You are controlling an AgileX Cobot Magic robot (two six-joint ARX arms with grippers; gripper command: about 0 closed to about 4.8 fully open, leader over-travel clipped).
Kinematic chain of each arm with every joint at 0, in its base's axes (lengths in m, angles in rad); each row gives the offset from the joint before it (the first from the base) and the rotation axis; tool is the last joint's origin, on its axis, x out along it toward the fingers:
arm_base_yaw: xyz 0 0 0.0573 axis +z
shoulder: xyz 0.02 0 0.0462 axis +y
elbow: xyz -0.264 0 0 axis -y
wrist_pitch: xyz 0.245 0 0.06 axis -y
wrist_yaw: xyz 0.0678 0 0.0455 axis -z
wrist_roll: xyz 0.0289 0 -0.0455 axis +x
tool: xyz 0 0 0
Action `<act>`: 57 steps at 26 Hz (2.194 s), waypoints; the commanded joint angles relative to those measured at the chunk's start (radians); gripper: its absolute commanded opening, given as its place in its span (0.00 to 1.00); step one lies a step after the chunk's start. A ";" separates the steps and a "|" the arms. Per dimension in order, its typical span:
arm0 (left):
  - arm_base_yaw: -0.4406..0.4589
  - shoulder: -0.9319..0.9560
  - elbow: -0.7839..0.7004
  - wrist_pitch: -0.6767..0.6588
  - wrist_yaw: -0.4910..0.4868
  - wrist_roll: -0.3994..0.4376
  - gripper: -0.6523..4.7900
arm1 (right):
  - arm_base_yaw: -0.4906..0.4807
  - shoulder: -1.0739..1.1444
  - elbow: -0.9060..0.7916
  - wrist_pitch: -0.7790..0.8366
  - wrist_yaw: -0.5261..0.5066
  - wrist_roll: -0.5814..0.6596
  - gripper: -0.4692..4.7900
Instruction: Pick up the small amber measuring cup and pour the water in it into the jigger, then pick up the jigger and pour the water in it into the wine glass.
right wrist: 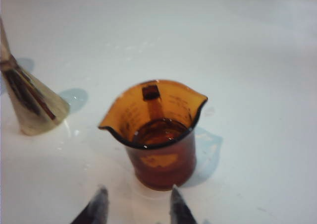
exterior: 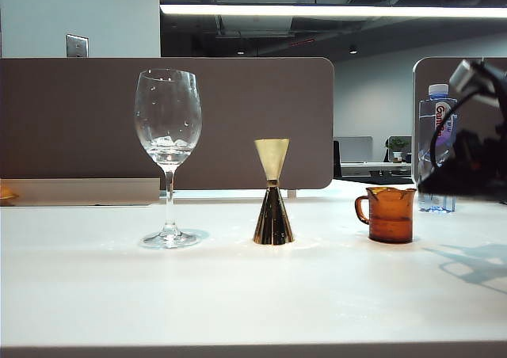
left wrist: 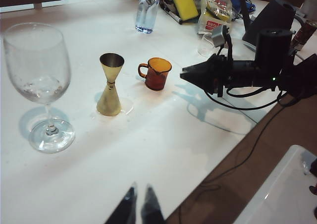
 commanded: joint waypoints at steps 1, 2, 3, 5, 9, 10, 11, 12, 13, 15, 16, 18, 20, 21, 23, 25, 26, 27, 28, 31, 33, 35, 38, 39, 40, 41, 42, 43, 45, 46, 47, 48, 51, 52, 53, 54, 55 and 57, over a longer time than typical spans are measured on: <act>-0.001 0.001 0.006 0.013 -0.001 0.003 0.17 | -0.002 0.060 0.004 0.146 -0.003 -0.004 0.49; -0.001 0.001 0.006 0.013 0.000 0.003 0.17 | -0.002 0.079 0.004 0.170 -0.003 -0.004 0.52; -0.001 0.001 0.006 0.013 0.000 0.003 0.17 | -0.002 0.096 0.006 0.178 -0.003 -0.004 0.55; -0.001 0.001 0.006 0.013 -0.001 0.003 0.17 | -0.002 0.123 0.016 0.176 -0.003 -0.004 0.60; -0.001 0.001 0.006 0.013 -0.001 0.003 0.17 | -0.002 0.193 0.042 0.213 -0.004 -0.004 0.69; -0.001 0.001 0.006 0.013 -0.001 0.003 0.17 | -0.002 0.205 0.047 0.220 -0.004 -0.004 0.69; -0.001 0.001 0.006 0.013 0.000 0.003 0.17 | -0.002 0.215 0.050 0.224 -0.004 -0.004 0.69; -0.001 0.001 0.006 0.013 0.000 0.003 0.17 | -0.002 0.225 0.054 0.225 -0.003 -0.005 0.69; -0.001 0.001 0.006 0.013 0.000 0.003 0.17 | -0.002 0.242 0.062 0.231 -0.003 -0.013 0.71; -0.001 0.001 0.006 0.013 -0.001 0.003 0.17 | -0.002 0.264 0.073 0.251 -0.004 -0.013 0.75; -0.001 0.001 0.006 0.013 -0.001 0.003 0.17 | -0.002 0.275 0.078 0.265 -0.005 -0.013 0.77; -0.001 0.001 0.006 0.013 0.000 0.003 0.17 | -0.001 0.299 0.091 0.277 -0.018 -0.013 0.81; -0.001 0.001 0.006 0.013 -0.001 0.003 0.17 | 0.005 0.323 0.108 0.279 -0.026 -0.014 0.81; -0.001 0.001 0.006 0.013 -0.001 0.003 0.17 | 0.011 0.344 0.121 0.283 -0.026 -0.015 0.81; -0.001 0.001 0.006 0.013 -0.001 0.003 0.17 | 0.026 0.369 0.134 0.309 -0.026 -0.015 0.81; -0.001 0.001 0.006 0.013 -0.001 0.003 0.17 | 0.042 0.397 0.153 0.322 -0.026 -0.015 0.81; -0.001 0.001 0.006 0.013 -0.001 0.003 0.17 | 0.044 0.404 0.159 0.323 -0.026 -0.015 0.81; -0.001 0.001 0.006 0.013 0.000 0.003 0.17 | 0.045 0.414 0.167 0.326 -0.026 -0.015 0.81; -0.001 0.001 0.006 0.013 -0.001 0.003 0.17 | 0.050 0.420 0.171 0.326 -0.025 -0.015 0.81; -0.001 0.001 0.006 0.013 -0.001 0.003 0.17 | 0.050 0.428 0.180 0.326 -0.024 -0.015 0.81; -0.001 0.001 0.006 0.013 0.000 0.003 0.17 | 0.049 0.431 0.184 0.328 -0.023 -0.015 0.80; -0.001 0.001 0.006 0.013 -0.001 0.003 0.17 | 0.049 0.435 0.187 0.330 -0.023 -0.015 0.77; -0.001 0.001 0.006 0.013 -0.001 0.003 0.17 | 0.049 0.440 0.193 0.332 -0.023 -0.015 0.74; -0.001 0.001 0.006 0.013 0.000 0.003 0.17 | 0.049 0.442 0.196 0.334 -0.023 -0.016 0.67; -0.001 0.001 0.006 0.013 0.000 0.003 0.17 | 0.049 0.443 0.198 0.333 -0.023 -0.015 0.66; -0.001 0.001 0.006 0.013 -0.001 0.003 0.17 | 0.049 0.446 0.203 0.333 -0.023 -0.015 0.66; -0.001 0.001 0.006 0.013 -0.001 0.003 0.17 | 0.049 0.446 0.205 0.333 -0.023 -0.015 0.66; -0.001 0.001 0.006 0.013 0.000 0.003 0.17 | 0.049 0.451 0.209 0.333 -0.023 -0.015 0.66; -0.001 0.001 0.006 0.013 -0.001 0.003 0.17 | 0.049 0.455 0.214 0.338 -0.023 -0.015 0.63; -0.001 0.001 0.006 0.013 -0.001 0.003 0.17 | 0.050 0.459 0.217 0.341 -0.026 -0.015 0.58; -0.001 0.001 0.006 0.013 0.000 0.003 0.17 | 0.050 0.465 0.223 0.341 -0.026 -0.015 0.55; -0.001 0.001 0.006 0.013 0.000 0.003 0.17 | 0.050 0.465 0.225 0.341 -0.024 -0.015 0.55; -0.001 0.001 0.006 0.013 0.000 0.003 0.17 | 0.050 0.477 0.231 0.348 -0.023 -0.015 0.54; -0.001 0.001 0.006 0.013 0.000 0.003 0.17 | 0.050 0.478 0.233 0.348 -0.023 -0.015 0.49; -0.001 0.001 0.006 0.013 0.000 0.003 0.17 | 0.050 0.479 0.234 0.348 -0.023 -0.015 0.40; -0.001 0.001 0.006 0.013 0.000 0.003 0.17 | 0.050 0.478 0.236 0.348 -0.023 -0.015 0.34; -0.001 0.001 0.006 0.013 0.000 0.003 0.17 | 0.050 0.478 0.238 0.348 -0.023 -0.015 0.32; -0.001 0.001 0.006 0.013 0.000 0.003 0.17 | 0.050 0.478 0.239 0.352 -0.023 -0.015 0.31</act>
